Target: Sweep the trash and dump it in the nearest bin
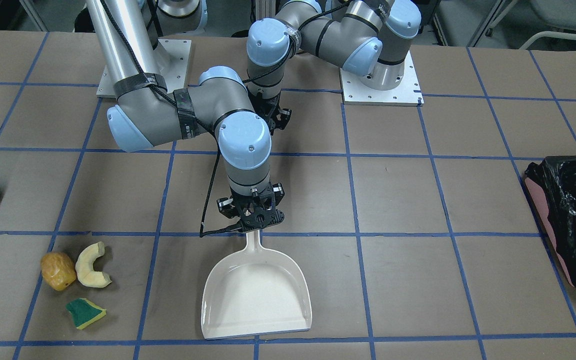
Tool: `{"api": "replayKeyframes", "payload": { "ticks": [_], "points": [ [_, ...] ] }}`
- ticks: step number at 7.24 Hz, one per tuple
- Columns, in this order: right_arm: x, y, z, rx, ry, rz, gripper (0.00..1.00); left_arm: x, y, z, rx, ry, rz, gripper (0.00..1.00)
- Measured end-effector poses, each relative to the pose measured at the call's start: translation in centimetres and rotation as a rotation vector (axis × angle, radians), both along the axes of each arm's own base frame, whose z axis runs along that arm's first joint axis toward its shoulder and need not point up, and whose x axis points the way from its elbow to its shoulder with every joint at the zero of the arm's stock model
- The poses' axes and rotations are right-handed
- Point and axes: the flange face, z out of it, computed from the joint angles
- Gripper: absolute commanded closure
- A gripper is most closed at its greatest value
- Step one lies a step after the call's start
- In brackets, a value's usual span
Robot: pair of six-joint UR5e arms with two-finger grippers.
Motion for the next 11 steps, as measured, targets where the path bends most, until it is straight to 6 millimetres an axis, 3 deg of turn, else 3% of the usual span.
{"api": "replayKeyframes", "payload": {
  "ticks": [1,2,5,7,9,11],
  "points": [
    [0.0,0.1,-0.1,0.002,0.001,0.0,0.72,0.0,-0.1,0.1,-0.001,0.0,0.001,0.85],
    [0.0,0.1,0.0,0.002,0.001,-0.001,0.78,0.0,-0.1,0.1,-0.002,0.0,-0.001,1.0],
    [-0.8,-0.3,2.6,-0.039,-0.007,-0.015,0.8,0.1,-0.3,0.3,-0.005,-0.008,-0.002,1.0],
    [-3.8,-1.4,5.3,-0.072,-0.006,-0.041,0.8,0.3,-0.8,1.1,-0.015,-0.031,0.003,1.0],
    [-10.2,-3.5,8.1,-0.091,-0.006,-0.023,0.8,0.4,-2.2,3.1,-0.001,-0.089,0.012,1.0],
    [-18.3,-4.5,11.6,-0.092,0.005,0.052,0.8,1.5,-5.2,5.6,0.01,-0.131,0.063,1.0]
  ]
}}
